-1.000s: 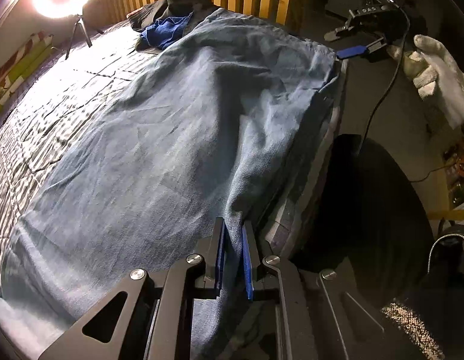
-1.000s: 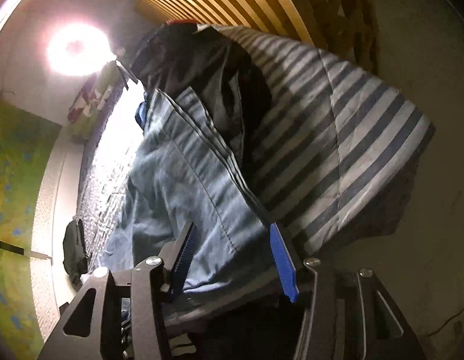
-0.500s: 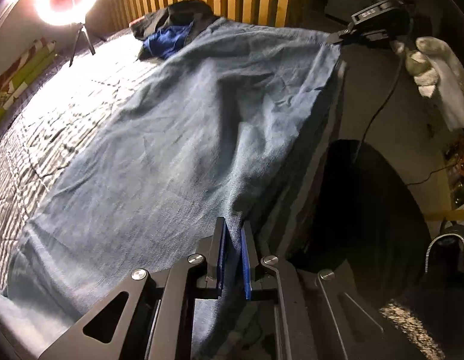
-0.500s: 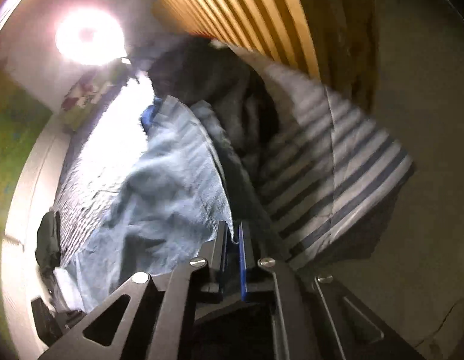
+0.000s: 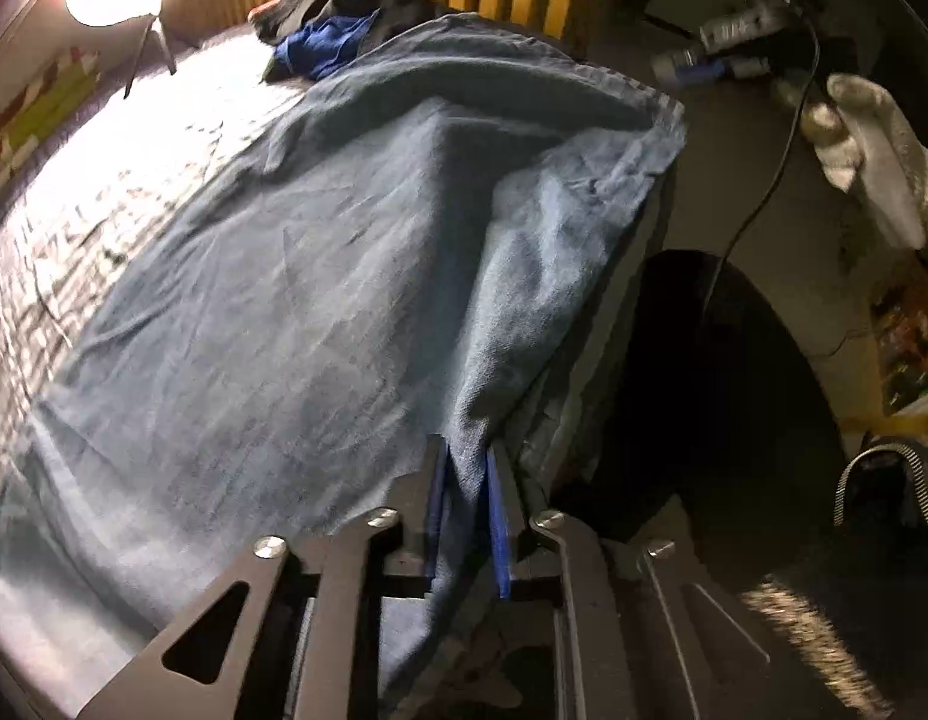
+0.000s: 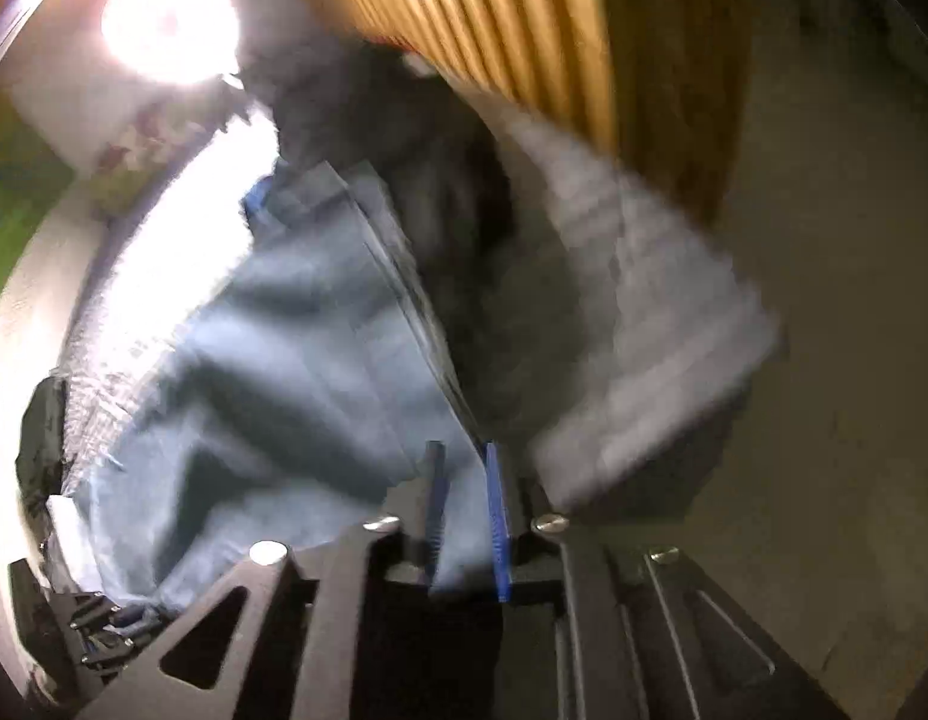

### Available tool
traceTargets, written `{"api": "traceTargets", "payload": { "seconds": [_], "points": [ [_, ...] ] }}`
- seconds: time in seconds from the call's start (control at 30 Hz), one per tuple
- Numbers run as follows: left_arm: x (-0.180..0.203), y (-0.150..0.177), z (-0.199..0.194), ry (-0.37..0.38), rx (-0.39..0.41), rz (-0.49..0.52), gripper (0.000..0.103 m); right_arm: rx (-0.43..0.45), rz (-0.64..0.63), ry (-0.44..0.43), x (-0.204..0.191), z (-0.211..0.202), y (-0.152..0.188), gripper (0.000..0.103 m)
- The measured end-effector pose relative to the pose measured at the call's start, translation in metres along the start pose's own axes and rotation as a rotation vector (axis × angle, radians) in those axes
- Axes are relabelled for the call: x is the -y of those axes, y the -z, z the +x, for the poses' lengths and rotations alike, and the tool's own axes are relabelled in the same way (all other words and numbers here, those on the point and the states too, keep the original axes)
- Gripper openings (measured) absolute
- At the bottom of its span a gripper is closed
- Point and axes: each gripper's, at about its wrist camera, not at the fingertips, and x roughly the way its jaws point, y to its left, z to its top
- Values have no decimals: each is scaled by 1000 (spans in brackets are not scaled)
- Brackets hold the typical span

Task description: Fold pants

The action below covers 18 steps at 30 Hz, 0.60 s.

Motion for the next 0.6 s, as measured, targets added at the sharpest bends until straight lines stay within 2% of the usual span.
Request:
{"api": "traceTargets", "payload": {
  "seconds": [0.03, 0.1, 0.17, 0.27, 0.37, 0.5, 0.6],
  "points": [
    [-1, -2, -3, 6, 8, 0, 17, 25, -14, -16, -5, -4, -8, 32],
    [0, -4, -13, 7, 29, 5, 17, 101, -55, -62, -20, -9, -38, 34],
    [-4, -1, -23, 9, 51, -13, 17, 149, -91, -73, -32, -2, -68, 34],
    [-18, 3, -32, -29, 70, -61, 17, 115, -92, -173, -45, 36, -112, 34],
    [-37, 13, -35, -61, 59, -115, 17, 84, -80, -156, -51, 78, -140, 34],
    [-54, 28, -31, -76, 28, -166, 17, 10, -42, -246, -48, 113, -147, 34],
    [-60, 32, -25, -76, 17, -175, 17, -8, -48, -265, -49, 122, -144, 35]
  ]
}}
